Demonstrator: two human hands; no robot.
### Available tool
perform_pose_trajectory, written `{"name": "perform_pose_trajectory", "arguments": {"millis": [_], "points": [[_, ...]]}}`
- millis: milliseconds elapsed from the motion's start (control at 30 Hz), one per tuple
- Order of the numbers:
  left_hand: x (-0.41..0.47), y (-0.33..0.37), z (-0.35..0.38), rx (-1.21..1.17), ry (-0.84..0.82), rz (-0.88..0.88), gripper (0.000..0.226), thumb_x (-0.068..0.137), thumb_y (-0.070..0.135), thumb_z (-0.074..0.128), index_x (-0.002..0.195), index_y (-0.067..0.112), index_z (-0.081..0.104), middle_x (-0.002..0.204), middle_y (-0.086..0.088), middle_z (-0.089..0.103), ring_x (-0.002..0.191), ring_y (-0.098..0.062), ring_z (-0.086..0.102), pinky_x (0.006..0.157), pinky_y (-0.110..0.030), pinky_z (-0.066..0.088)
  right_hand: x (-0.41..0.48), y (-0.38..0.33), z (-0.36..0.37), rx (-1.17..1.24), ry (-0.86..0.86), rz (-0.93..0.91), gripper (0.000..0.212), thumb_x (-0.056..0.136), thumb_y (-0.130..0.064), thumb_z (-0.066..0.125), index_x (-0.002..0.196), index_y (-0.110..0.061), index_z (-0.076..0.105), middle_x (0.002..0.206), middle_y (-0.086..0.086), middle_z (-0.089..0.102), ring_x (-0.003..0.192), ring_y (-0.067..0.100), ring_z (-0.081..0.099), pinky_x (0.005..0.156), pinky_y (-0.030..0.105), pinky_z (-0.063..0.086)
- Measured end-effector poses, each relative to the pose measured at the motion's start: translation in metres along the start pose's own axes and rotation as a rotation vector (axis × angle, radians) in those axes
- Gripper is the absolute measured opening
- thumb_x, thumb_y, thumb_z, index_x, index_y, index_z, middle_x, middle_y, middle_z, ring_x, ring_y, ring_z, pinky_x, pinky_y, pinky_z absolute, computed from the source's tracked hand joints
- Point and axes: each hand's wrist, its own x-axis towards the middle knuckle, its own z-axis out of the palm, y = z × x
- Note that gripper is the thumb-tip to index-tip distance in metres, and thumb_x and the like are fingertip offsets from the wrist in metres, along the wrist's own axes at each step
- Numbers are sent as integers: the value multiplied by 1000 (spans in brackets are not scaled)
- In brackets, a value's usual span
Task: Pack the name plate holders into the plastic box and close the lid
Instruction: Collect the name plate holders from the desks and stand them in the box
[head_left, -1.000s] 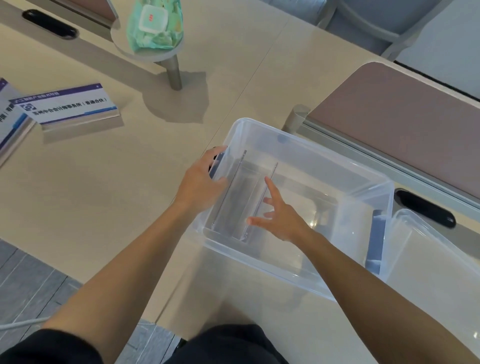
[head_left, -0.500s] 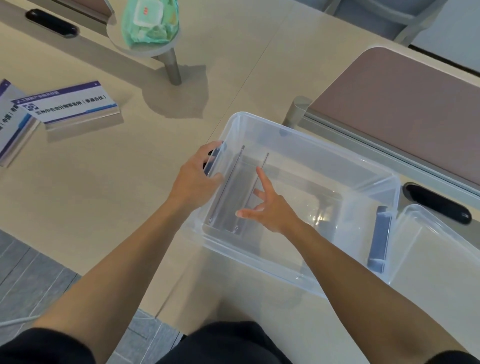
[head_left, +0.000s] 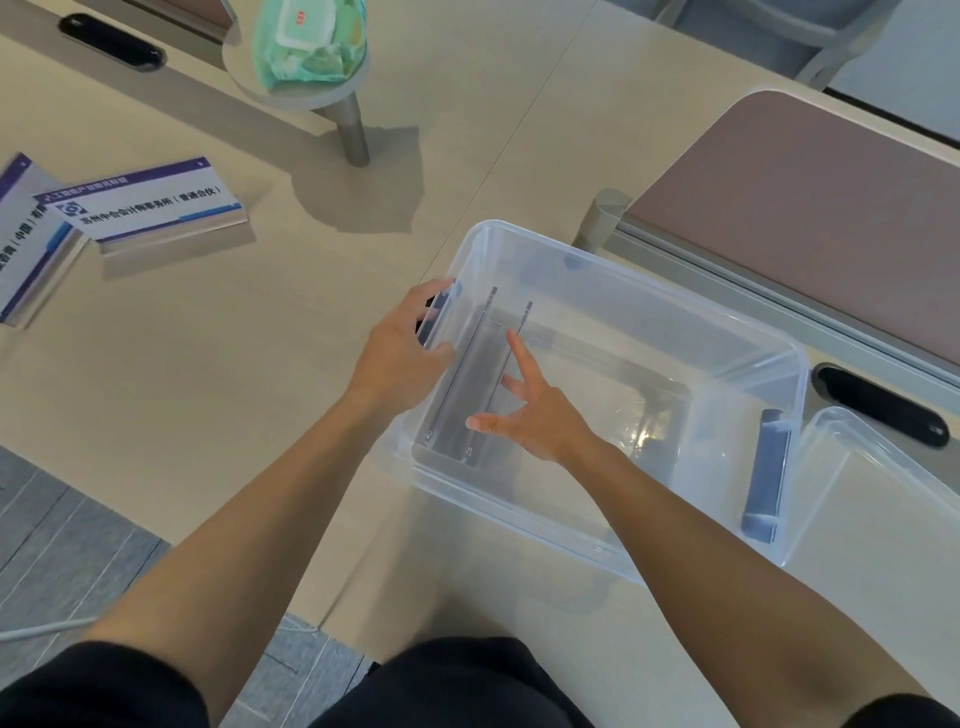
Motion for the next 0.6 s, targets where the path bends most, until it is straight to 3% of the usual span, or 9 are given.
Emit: {"name": "perform_pose_trajectory", "arguments": {"millis": [600], "points": [[0,0,1,83,20,19,68,86,13,61,136,53,40,112,10,61,90,-9,63,74,-29,56,0,-1,-1,25,-11,-19,117,74,-51,81,149,-58,-9,163,-4,27,147,23,32,112,54,39]]}}
